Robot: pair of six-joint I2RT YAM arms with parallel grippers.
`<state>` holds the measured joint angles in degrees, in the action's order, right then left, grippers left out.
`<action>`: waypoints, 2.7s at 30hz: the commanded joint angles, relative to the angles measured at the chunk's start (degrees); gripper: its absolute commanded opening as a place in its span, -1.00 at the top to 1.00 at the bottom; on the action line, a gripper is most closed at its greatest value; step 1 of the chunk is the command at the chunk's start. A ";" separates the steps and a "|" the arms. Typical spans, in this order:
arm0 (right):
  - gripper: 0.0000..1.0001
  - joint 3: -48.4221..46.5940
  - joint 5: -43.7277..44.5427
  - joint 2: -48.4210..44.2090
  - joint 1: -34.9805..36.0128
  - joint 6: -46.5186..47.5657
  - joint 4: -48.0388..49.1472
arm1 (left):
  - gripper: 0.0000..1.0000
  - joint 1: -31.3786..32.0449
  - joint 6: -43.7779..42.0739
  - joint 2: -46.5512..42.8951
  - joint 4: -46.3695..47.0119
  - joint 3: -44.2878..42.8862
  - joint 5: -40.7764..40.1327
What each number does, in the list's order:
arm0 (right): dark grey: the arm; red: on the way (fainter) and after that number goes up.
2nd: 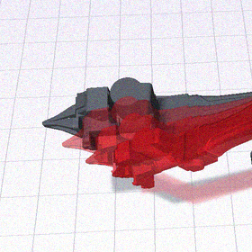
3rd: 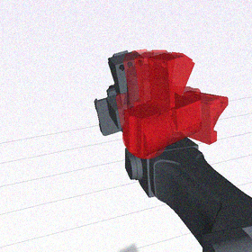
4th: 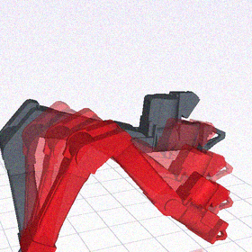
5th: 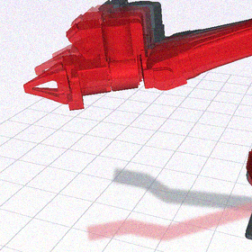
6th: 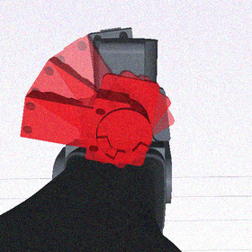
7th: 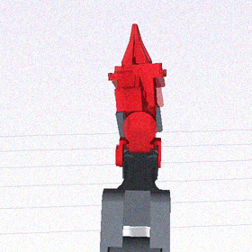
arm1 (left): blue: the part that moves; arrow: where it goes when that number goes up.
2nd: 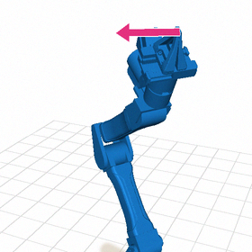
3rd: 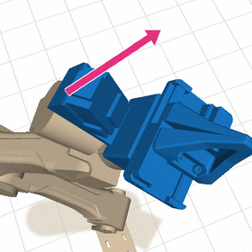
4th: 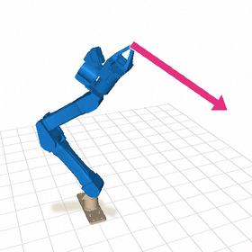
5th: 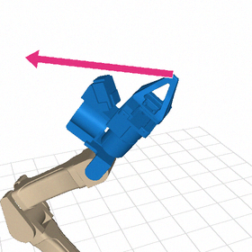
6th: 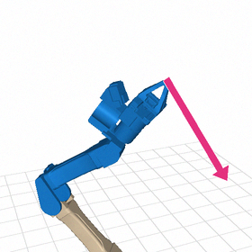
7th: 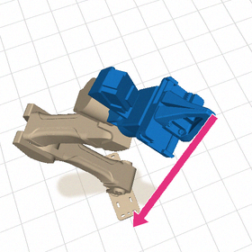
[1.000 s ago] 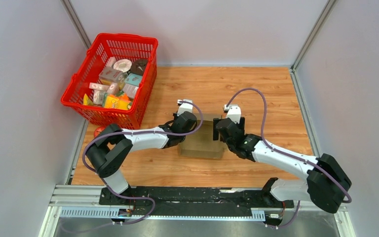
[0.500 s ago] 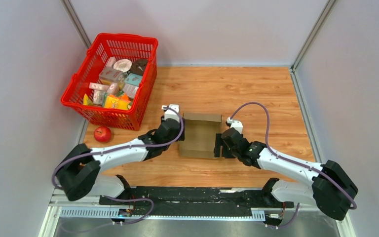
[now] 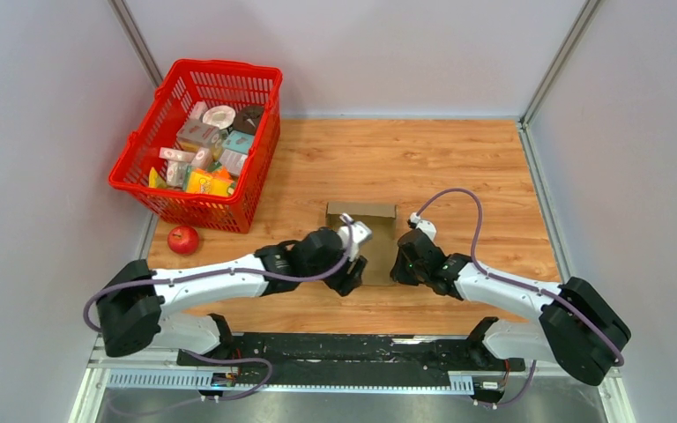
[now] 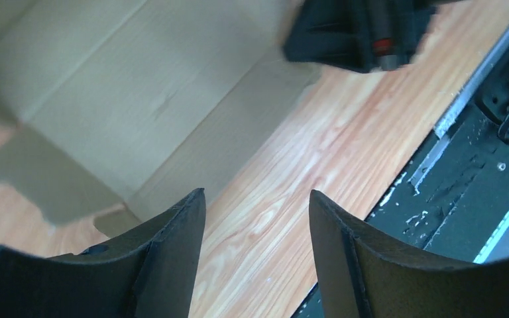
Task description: Fold the paper box
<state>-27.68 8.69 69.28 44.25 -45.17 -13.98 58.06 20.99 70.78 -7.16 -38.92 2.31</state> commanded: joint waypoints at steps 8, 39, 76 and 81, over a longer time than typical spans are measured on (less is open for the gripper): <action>0.99 0.34 -4.90 -8.01 -5.74 1.13 -0.87 | -0.32 18.31 -29.25 22.90 -12.53 -17.33 -23.91; -0.89 -8.09 -0.89 -36.57 -14.81 7.55 -19.77 | 1.00 17.88 -22.86 18.01 -16.57 -24.01 -31.23; -0.93 -4.75 -15.72 -13.91 -8.74 16.96 -8.35 | 1.00 -18.78 64.08 -0.03 21.32 -1.16 -9.15; -0.93 -5.01 -14.93 -11.01 -7.60 16.17 -5.80 | 0.34 -18.77 66.28 0.93 21.31 -1.77 -11.71</action>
<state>-32.62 -5.96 56.69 35.79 -29.06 -24.84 39.62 84.38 72.47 11.53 -40.10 -5.45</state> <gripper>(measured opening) 0.964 0.154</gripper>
